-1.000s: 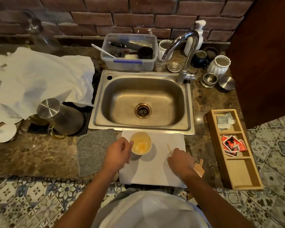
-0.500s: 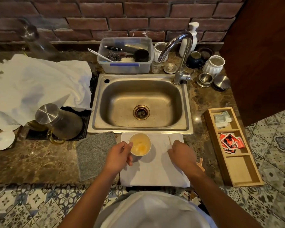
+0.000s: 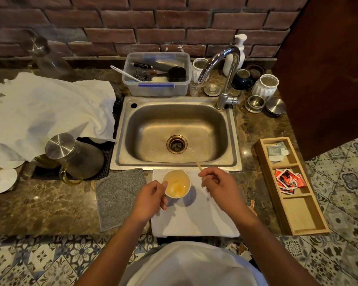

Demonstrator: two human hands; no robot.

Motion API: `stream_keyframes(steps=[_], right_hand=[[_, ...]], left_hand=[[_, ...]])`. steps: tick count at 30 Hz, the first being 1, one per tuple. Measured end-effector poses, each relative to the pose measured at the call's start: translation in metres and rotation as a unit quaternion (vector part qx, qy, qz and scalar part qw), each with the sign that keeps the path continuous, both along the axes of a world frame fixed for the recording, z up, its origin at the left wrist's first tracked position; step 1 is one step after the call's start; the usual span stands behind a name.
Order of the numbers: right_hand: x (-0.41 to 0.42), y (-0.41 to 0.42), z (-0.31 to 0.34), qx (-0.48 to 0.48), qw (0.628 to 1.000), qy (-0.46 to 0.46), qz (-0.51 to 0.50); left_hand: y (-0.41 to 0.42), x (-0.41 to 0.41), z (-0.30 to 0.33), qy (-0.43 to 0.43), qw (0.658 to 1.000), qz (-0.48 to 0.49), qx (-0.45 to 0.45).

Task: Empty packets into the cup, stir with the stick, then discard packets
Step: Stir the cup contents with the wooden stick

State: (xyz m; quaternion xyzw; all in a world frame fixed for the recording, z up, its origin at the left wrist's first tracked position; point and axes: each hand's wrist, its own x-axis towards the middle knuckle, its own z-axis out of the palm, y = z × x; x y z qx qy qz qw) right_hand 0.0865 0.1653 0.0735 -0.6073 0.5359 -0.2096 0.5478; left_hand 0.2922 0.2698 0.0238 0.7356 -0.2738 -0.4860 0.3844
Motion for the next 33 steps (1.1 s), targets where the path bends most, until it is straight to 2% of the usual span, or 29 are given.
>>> stream_keyframes(steps=[4, 11, 16, 21, 27, 33], right_hand=[[0.007, 0.008, 0.006, 0.070, 0.995, -0.067, 0.010], [0.016, 0.017, 0.007, 0.118, 0.982, -0.139, 0.039], [0.022, 0.019, 0.008, 0.125, 0.972, -0.197, -0.003], [0.020, 0.015, 0.004, 0.138, 0.966, -0.217, -0.025], [0.021, 0.015, 0.003, 0.169, 0.957, -0.236, 0.011], [0.029, 0.020, 0.005, 0.149, 0.966, -0.211, 0.020]], left_hand=[[0.000, 0.000, -0.001, -0.009, 1.000, -0.004, 0.005], [-0.002, 0.002, -0.003, -0.018, 1.000, -0.003, 0.010], [-0.002, 0.003, -0.005, -0.016, 1.000, -0.009, 0.004], [-0.002, 0.004, -0.008, -0.013, 1.000, -0.007, 0.001], [-0.002, 0.005, -0.008, -0.013, 1.000, -0.009, -0.001], [-0.002, 0.007, -0.009, -0.010, 1.000, -0.017, 0.003]])
